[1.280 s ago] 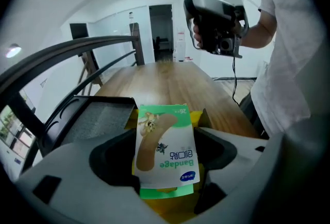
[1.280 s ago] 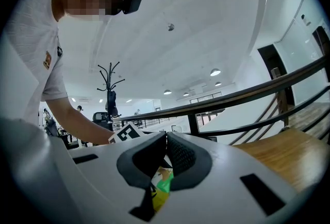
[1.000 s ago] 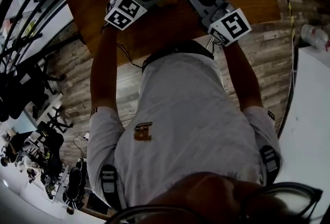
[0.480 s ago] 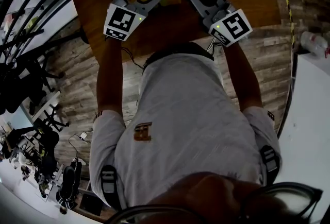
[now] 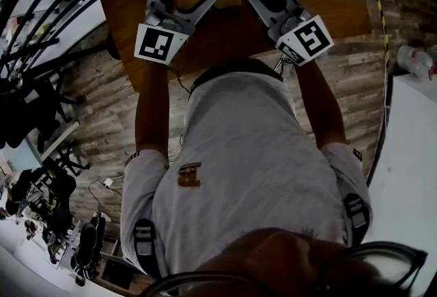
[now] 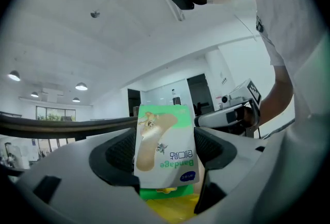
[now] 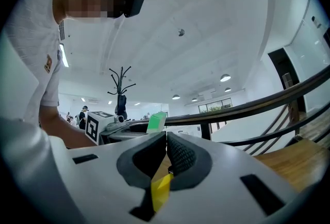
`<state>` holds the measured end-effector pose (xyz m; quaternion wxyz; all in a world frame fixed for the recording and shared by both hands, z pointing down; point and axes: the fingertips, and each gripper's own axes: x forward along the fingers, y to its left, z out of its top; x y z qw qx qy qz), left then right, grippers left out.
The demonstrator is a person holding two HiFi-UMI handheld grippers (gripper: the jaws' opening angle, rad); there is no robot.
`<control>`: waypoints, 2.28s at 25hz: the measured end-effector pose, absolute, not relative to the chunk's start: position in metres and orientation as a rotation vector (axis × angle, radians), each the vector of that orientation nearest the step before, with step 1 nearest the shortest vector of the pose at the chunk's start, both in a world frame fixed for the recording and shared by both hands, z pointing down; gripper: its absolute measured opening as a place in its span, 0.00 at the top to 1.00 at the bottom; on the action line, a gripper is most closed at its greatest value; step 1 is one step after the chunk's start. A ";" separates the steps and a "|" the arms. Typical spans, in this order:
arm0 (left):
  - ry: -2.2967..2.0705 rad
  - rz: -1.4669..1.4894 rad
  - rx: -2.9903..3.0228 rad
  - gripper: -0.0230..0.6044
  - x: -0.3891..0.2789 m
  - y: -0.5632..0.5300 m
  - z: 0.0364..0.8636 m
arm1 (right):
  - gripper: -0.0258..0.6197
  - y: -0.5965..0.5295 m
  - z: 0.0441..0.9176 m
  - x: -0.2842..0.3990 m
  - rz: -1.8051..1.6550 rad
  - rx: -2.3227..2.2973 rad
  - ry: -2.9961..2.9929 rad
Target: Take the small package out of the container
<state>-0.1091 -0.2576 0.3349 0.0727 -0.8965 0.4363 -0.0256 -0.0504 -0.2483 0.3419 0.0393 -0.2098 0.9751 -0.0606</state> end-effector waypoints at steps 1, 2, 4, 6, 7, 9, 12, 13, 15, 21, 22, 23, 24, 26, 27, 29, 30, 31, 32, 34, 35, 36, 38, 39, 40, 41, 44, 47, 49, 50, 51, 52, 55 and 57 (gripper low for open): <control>1.326 -0.044 -2.688 0.37 -0.110 -0.255 0.331 | 0.91 -0.246 0.340 -0.050 -0.181 -0.641 2.988; 1.339 -0.016 -2.682 0.37 -0.111 -0.253 0.328 | 0.91 -0.246 0.340 -0.051 -0.177 -0.638 2.988; 1.362 0.030 -2.670 0.37 -0.115 -0.250 0.324 | 0.91 -0.244 0.338 -0.053 -0.170 -0.635 2.986; 1.381 0.073 -2.660 0.37 -0.118 -0.246 0.321 | 0.91 -0.241 0.336 -0.055 -0.164 -0.632 2.982; 1.390 0.090 -2.655 0.37 -0.120 -0.243 0.319 | 0.91 -0.239 0.335 -0.056 -0.162 -0.631 2.979; 1.407 0.118 -2.644 0.37 -0.123 -0.238 0.315 | 0.91 -0.236 0.332 -0.058 -0.159 -0.628 2.975; 1.419 0.181 -2.619 0.37 -0.126 -0.232 0.305 | 0.91 -0.235 0.328 -0.060 -0.154 -0.624 2.970; 1.417 0.190 -2.606 0.37 -0.126 -0.231 0.303 | 0.91 -0.234 0.327 -0.060 -0.151 -0.622 2.967; 1.415 0.205 -2.593 0.37 -0.123 -0.228 0.301 | 0.91 -0.232 0.325 -0.058 -0.140 -0.616 2.958; 1.427 0.245 -2.587 0.37 -0.118 -0.216 0.296 | 0.91 -0.221 0.320 -0.060 -0.119 -0.593 2.945; 1.425 0.247 -2.584 0.37 -0.119 -0.216 0.295 | 0.91 -0.221 0.321 -0.061 -0.118 -0.591 2.948; 1.424 0.248 -2.582 0.37 -0.120 -0.215 0.294 | 0.91 -0.220 0.322 -0.063 -0.117 -0.590 2.952; 1.423 0.249 -2.579 0.37 -0.121 -0.215 0.294 | 0.91 -0.219 0.322 -0.065 -0.116 -0.589 2.953; 1.422 0.255 -2.572 0.37 -0.120 -0.212 0.290 | 0.91 -0.217 0.320 -0.065 -0.113 -0.587 2.950; 1.422 0.259 -2.569 0.37 -0.119 -0.211 0.287 | 0.91 -0.215 0.318 -0.063 -0.110 -0.587 2.948; 1.421 0.262 -2.563 0.37 -0.116 -0.208 0.284 | 0.91 -0.213 0.315 -0.059 -0.105 -0.588 2.944; 1.420 0.264 -2.561 0.37 -0.115 -0.206 0.282 | 0.91 -0.211 0.314 -0.059 -0.102 -0.588 2.942; 1.421 0.266 -2.558 0.37 -0.116 -0.205 0.281 | 0.91 -0.210 0.313 -0.059 -0.098 -0.588 2.940; 1.422 0.269 -2.556 0.37 -0.116 -0.204 0.281 | 0.91 -0.209 0.312 -0.059 -0.092 -0.588 2.940; 1.423 0.274 -2.554 0.37 -0.117 -0.203 0.280 | 0.91 -0.208 0.312 -0.058 -0.077 -0.585 2.944; 1.424 0.275 -2.554 0.37 -0.117 -0.204 0.280 | 0.91 -0.208 0.313 -0.058 -0.072 -0.583 2.947; 1.424 0.276 -2.554 0.37 -0.117 -0.204 0.281 | 0.91 -0.209 0.313 -0.058 -0.068 -0.580 2.947; 1.426 0.277 -2.554 0.37 -0.118 -0.206 0.282 | 0.91 -0.210 0.313 -0.060 -0.064 -0.577 2.948; 1.427 0.278 -2.554 0.37 -0.119 -0.208 0.282 | 0.91 -0.211 0.313 -0.061 -0.063 -0.577 2.946; 1.428 0.279 -2.554 0.37 -0.119 -0.209 0.283 | 0.91 -0.212 0.312 -0.062 -0.064 -0.578 2.942; 1.428 0.280 -2.554 0.37 -0.119 -0.209 0.283 | 0.91 -0.212 0.312 -0.062 -0.064 -0.578 2.941; 1.426 0.282 -2.551 0.37 -0.113 -0.204 0.281 | 0.91 -0.207 0.313 -0.055 -0.061 -0.576 2.945; 1.422 0.279 -2.550 0.37 -0.111 -0.202 0.279 | 0.91 -0.206 0.307 -0.053 -0.057 -0.579 2.935; 1.421 0.276 -2.551 0.37 -0.113 -0.203 0.279 | 0.91 -0.206 0.309 -0.055 -0.057 -0.574 2.951; 1.421 0.276 -2.551 0.37 -0.114 -0.204 0.279 | 0.91 -0.207 0.310 -0.056 -0.057 -0.572 2.954; 1.420 0.275 -2.552 0.37 -0.114 -0.204 0.279 | 0.91 -0.207 0.311 -0.057 -0.058 -0.570 2.960; 1.420 0.275 -2.552 0.37 -0.114 -0.204 0.279 | 0.91 -0.206 0.312 -0.057 -0.059 -0.567 2.965; 1.422 0.275 -2.553 0.37 -0.115 -0.206 0.280 | 0.91 -0.207 0.312 -0.059 -0.057 -0.560 2.966; 1.423 0.275 -2.553 0.37 -0.115 -0.207 0.281 | 0.91 -0.210 0.310 -0.061 -0.057 -0.560 2.950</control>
